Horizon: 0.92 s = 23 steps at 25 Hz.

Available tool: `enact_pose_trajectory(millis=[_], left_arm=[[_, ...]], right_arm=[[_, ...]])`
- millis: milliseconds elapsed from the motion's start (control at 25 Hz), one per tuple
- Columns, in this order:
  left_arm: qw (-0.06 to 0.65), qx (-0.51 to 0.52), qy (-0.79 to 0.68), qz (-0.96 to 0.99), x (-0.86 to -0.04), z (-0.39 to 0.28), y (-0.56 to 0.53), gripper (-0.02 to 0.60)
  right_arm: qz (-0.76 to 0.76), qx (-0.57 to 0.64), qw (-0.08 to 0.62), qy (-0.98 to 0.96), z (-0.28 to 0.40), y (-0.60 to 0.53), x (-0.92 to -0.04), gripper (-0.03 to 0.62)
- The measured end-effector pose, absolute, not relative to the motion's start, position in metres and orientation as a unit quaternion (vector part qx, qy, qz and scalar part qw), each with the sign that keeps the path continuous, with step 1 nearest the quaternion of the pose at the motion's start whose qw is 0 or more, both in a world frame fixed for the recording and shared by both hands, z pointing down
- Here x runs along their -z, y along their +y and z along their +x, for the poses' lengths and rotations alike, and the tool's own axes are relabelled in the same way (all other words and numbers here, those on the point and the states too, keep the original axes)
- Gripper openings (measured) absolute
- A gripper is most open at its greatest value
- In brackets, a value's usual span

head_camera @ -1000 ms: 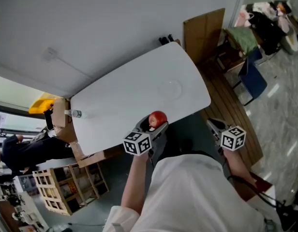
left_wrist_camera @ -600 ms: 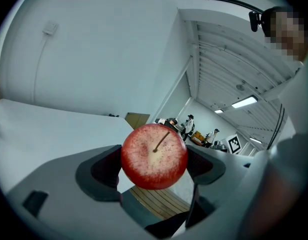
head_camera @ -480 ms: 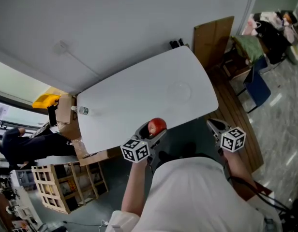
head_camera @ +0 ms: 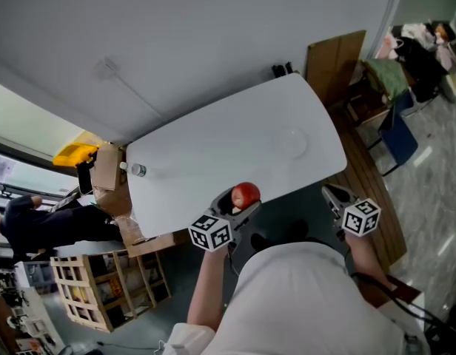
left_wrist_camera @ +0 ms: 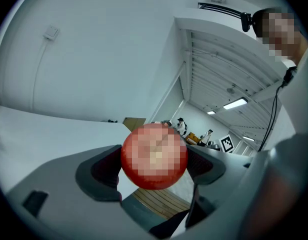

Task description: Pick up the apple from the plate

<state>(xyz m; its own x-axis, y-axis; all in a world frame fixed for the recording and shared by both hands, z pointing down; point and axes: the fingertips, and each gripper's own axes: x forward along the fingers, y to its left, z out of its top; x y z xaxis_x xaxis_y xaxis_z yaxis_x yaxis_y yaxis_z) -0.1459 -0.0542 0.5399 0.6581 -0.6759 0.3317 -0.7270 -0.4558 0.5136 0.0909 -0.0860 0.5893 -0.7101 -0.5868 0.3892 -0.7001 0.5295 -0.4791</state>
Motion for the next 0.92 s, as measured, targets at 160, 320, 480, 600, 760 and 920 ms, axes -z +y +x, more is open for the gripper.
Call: enact_pose_trajectory(millis=[160, 320, 480, 600, 760, 920], left_arm=[[0.317, -0.037, -0.413, 0.853, -0.540, -0.156, -0.056, 0.397], [0.320, -0.030, -0.410, 0.854, -0.540, -0.159, -0.054, 0.397], [0.322, -0.028, -0.410, 0.853, -0.542, -0.161, -0.051, 0.397], [0.326, -0.029, -0.410, 0.851, -0.546, -0.163, -0.049, 0.397], [0.329, -0.030, -0.409, 0.851, -0.547, -0.163, -0.046, 0.397], [0.329, -0.031, -0.409, 0.851, -0.549, -0.163, -0.044, 0.397]], right_arm=[[0.376, -0.310, 0.093, -0.868, 0.085, -0.088, -0.585, 0.037], [0.376, -0.306, 0.098, -0.869, 0.080, -0.084, -0.582, 0.037], [0.377, -0.309, 0.096, -0.868, 0.076, -0.081, -0.584, 0.037], [0.375, -0.310, 0.097, -0.868, 0.073, -0.078, -0.585, 0.037], [0.376, -0.311, 0.099, -0.867, 0.072, -0.075, -0.587, 0.037], [0.377, -0.312, 0.098, -0.867, 0.072, -0.074, -0.589, 0.037]])
